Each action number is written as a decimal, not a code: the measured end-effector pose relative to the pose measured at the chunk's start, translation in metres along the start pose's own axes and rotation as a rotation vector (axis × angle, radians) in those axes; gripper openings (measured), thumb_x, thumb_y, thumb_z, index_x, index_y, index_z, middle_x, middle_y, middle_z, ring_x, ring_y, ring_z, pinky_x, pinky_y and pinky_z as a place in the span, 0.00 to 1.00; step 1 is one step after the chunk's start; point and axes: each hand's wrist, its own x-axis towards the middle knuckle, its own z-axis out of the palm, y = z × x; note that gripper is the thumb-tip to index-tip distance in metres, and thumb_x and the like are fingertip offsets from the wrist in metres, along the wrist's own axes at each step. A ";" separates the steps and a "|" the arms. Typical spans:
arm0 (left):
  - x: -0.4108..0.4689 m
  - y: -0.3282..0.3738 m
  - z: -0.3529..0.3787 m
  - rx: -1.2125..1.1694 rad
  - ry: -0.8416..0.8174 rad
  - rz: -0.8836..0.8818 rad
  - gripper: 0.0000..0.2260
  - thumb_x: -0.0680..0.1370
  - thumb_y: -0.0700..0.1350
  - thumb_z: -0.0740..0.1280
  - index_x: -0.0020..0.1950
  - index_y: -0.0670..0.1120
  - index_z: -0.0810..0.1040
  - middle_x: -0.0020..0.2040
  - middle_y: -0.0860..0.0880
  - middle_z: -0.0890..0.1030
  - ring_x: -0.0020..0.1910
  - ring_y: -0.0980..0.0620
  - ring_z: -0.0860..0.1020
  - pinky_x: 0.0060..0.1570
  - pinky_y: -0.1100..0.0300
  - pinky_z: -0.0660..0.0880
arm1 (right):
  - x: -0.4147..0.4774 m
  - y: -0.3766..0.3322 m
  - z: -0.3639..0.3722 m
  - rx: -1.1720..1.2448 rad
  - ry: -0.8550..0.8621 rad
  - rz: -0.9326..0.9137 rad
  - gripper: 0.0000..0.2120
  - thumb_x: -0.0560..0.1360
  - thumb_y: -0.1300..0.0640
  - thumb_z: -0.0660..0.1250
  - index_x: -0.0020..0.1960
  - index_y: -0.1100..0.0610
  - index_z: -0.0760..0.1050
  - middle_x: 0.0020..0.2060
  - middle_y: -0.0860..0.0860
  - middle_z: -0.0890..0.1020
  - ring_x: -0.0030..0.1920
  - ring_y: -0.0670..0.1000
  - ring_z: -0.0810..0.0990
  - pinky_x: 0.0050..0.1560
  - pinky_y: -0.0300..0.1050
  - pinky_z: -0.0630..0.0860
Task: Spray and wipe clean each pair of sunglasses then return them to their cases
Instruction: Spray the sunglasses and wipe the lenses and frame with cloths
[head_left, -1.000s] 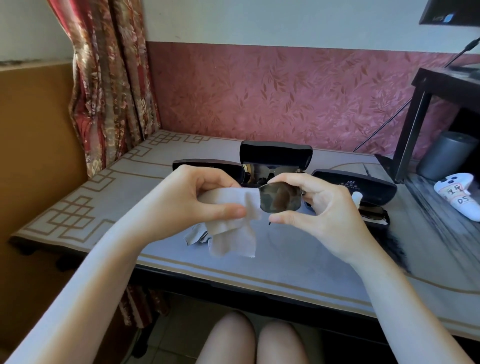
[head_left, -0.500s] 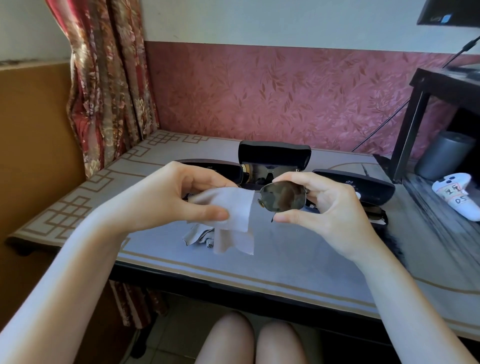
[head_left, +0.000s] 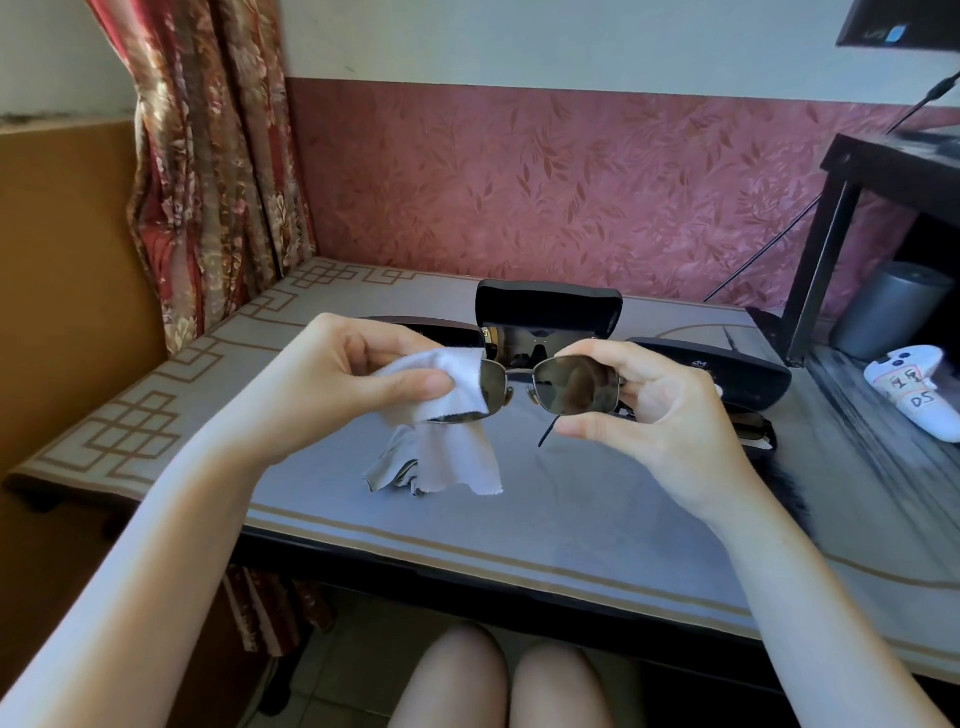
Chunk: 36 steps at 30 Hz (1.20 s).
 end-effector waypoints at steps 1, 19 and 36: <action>0.000 0.000 0.001 0.005 -0.001 -0.004 0.07 0.67 0.45 0.72 0.43 0.48 0.86 0.40 0.49 0.86 0.36 0.58 0.82 0.37 0.70 0.76 | 0.000 0.000 0.001 -0.014 -0.002 0.002 0.29 0.58 0.28 0.72 0.56 0.38 0.78 0.54 0.40 0.83 0.60 0.48 0.80 0.65 0.79 0.49; 0.004 0.004 0.013 0.073 0.108 -0.002 0.07 0.74 0.47 0.69 0.42 0.44 0.84 0.34 0.48 0.85 0.31 0.58 0.80 0.36 0.66 0.76 | 0.001 -0.001 0.006 -0.013 0.031 -0.028 0.19 0.64 0.48 0.78 0.54 0.44 0.80 0.53 0.42 0.83 0.56 0.48 0.80 0.68 0.66 0.65; -0.006 -0.007 -0.003 -0.083 0.037 -0.033 0.13 0.63 0.41 0.74 0.43 0.55 0.86 0.45 0.53 0.86 0.43 0.59 0.84 0.41 0.71 0.76 | -0.002 0.000 0.005 0.003 0.051 0.019 0.29 0.58 0.29 0.73 0.56 0.38 0.78 0.53 0.40 0.84 0.59 0.48 0.81 0.67 0.77 0.50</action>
